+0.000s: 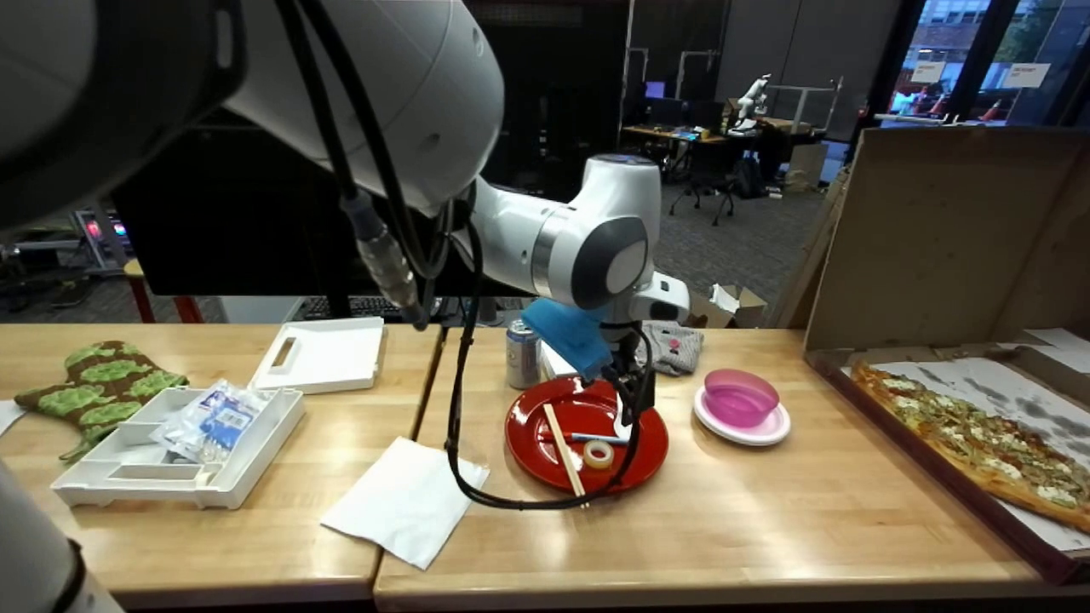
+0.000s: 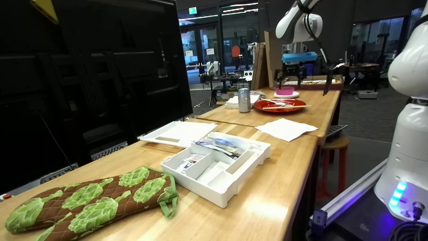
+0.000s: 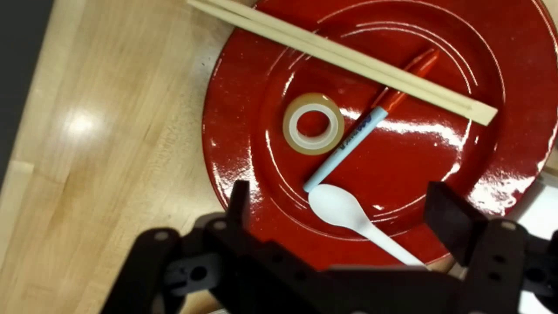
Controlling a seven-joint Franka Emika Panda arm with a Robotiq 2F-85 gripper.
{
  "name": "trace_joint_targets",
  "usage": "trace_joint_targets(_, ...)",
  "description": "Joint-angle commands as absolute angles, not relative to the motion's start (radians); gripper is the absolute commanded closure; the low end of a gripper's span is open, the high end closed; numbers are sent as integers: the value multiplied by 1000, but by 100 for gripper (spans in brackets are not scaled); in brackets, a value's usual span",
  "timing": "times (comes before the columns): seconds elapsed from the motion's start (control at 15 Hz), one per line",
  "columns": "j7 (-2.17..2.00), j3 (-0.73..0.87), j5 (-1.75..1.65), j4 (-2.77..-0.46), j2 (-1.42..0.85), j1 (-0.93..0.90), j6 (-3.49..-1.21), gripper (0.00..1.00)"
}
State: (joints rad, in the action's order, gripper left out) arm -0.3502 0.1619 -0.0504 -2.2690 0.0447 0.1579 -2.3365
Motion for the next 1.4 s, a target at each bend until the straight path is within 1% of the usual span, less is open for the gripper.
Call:
trace_joint_targets(0.0,-385,122,-252,-2381,137,149,-2418,0)
trace_joint_targets(0.07,-396,111,-313,-2402,149,152,-2452,0)
trace_joint_targets(0.13,-372,122,-229,-2332,85,157,-2401,0)
trace_joint_targets(0.47,-383,104,-288,-2374,114,159,-2442,0)
trace_joint_targets(0.87,-168,112,-359,-2390,98,157,-2607,0)
trace_joint_targets(1.13,105,122,-304,-2363,48,143,-2602,0)
trace_joint_targets(1.33,234,121,-348,-2341,8,146,-2632,0)
